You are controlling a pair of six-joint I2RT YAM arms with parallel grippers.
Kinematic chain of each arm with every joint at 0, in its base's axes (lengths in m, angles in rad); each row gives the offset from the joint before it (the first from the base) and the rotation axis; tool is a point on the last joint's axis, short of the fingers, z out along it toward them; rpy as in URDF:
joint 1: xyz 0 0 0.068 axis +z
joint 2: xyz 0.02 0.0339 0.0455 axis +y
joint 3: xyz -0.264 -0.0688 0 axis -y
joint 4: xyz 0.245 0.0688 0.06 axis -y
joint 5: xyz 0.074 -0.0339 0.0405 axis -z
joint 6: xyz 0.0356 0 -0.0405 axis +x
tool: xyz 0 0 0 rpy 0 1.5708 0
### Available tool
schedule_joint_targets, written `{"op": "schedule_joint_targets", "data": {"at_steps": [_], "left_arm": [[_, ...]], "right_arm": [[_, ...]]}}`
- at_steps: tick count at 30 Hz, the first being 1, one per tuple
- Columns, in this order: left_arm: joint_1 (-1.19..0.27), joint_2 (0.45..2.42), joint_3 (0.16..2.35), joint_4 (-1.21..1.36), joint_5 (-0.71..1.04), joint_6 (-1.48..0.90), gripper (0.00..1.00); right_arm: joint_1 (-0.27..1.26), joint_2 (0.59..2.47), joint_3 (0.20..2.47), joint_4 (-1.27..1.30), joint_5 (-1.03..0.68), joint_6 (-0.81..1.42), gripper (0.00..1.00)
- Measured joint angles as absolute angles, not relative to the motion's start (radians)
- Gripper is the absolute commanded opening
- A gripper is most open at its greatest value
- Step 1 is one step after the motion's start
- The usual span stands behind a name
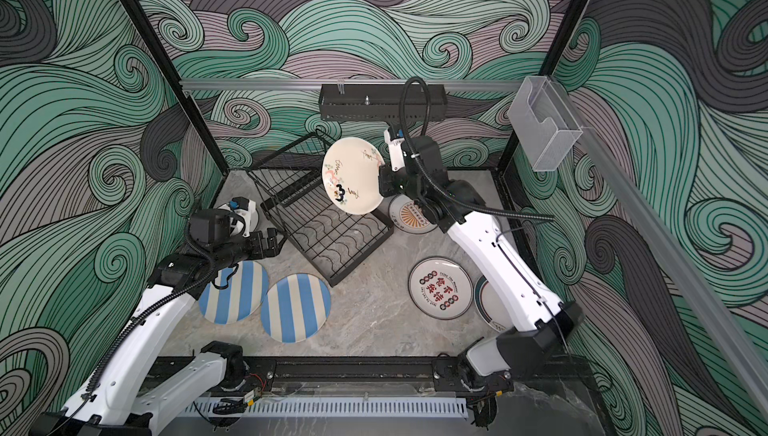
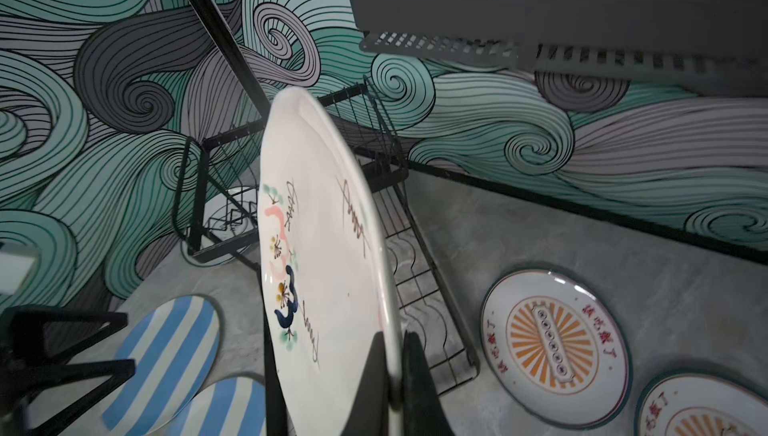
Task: Load the plates into the dish rack
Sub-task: 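Lift the cream flower plate upright with the right gripper toward the rack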
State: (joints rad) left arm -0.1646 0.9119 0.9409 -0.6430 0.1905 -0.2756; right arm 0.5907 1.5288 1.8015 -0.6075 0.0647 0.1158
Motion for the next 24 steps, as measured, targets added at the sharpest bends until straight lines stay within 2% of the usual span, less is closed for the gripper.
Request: {"op": "schedule_joint_targets", "data": {"at_steps": [13, 17, 24], "left_arm": [[-0.159, 0.912, 0.920, -0.643, 0.192, -0.269, 0.99], [-0.159, 0.913, 0.907, -0.630, 0.212, -0.270, 0.99], [-0.159, 0.950, 0.885, -0.624, 0.250, -0.274, 0.99]], "right_arm": [[0.682, 2.140, 2.551, -0.598, 0.297, -0.171, 0.00], [0.692, 2.223, 2.630, -0.542, 0.323, -0.228, 0.00], [0.699, 2.239, 2.620, -0.440, 0.374, -0.297, 0.00]]}}
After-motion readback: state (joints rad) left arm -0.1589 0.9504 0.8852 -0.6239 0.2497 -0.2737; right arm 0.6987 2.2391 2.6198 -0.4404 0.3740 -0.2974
